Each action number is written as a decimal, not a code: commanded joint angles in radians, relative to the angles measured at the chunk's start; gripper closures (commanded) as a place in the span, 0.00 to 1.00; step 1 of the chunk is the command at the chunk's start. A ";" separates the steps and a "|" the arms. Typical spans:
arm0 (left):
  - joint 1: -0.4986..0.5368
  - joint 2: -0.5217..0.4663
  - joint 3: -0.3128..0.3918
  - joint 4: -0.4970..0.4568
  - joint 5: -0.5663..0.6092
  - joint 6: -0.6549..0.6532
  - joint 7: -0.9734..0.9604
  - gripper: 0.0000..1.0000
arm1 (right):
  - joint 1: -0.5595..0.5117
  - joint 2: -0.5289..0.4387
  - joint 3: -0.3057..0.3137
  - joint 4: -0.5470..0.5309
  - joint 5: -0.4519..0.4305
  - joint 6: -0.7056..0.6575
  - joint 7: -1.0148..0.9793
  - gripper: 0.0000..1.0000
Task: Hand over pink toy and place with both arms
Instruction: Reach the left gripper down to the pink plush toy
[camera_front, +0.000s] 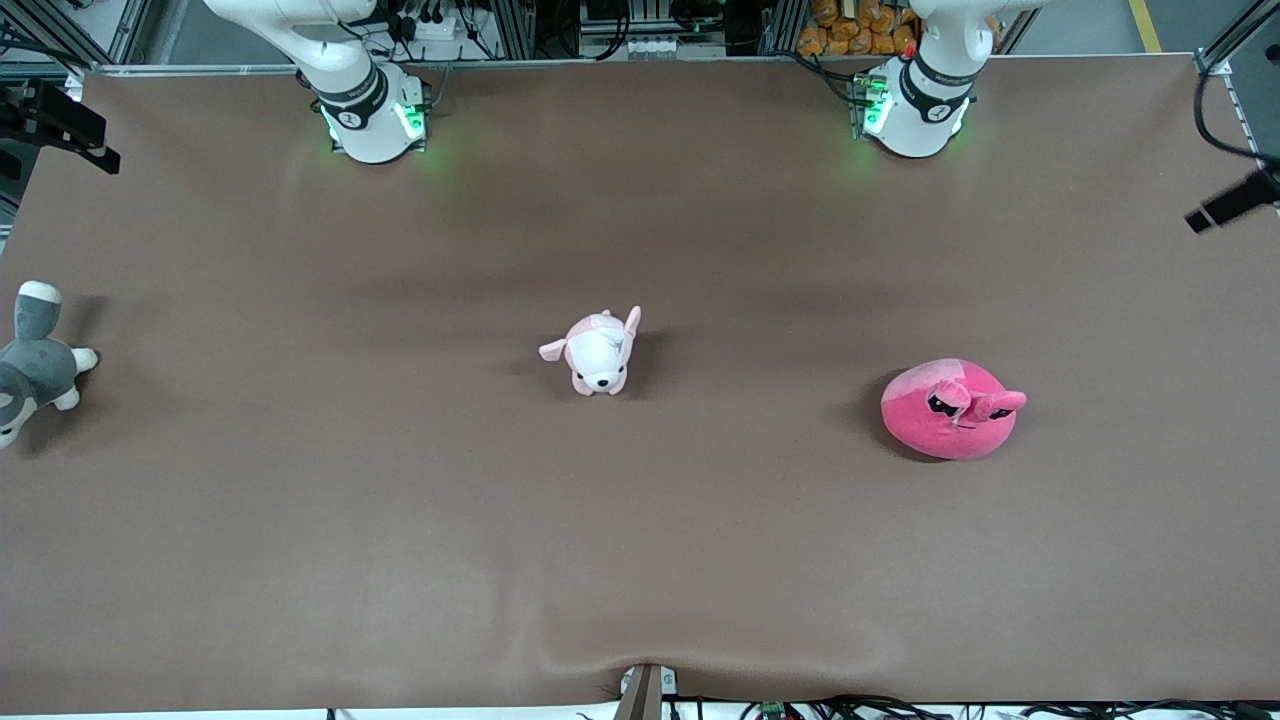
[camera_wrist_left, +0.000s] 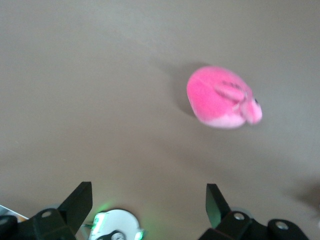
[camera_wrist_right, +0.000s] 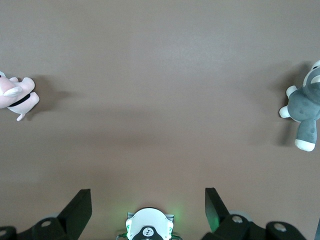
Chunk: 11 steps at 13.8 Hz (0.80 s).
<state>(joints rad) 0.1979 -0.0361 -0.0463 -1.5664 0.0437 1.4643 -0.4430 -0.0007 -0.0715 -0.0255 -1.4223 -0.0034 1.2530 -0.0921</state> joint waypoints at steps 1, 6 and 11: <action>0.055 0.047 -0.006 -0.032 -0.042 0.092 -0.193 0.00 | 0.001 0.010 -0.004 0.022 0.019 -0.004 0.011 0.00; 0.025 0.128 -0.055 -0.073 -0.077 0.209 -0.745 0.00 | 0.001 0.010 -0.004 0.022 0.019 -0.004 0.011 0.00; -0.006 0.203 -0.128 -0.159 -0.087 0.374 -1.194 0.00 | -0.001 0.009 -0.004 0.022 0.019 -0.006 0.011 0.00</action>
<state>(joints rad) 0.1882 0.1674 -0.1611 -1.6604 -0.0232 1.7573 -1.5438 -0.0008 -0.0713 -0.0255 -1.4216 -0.0031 1.2531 -0.0921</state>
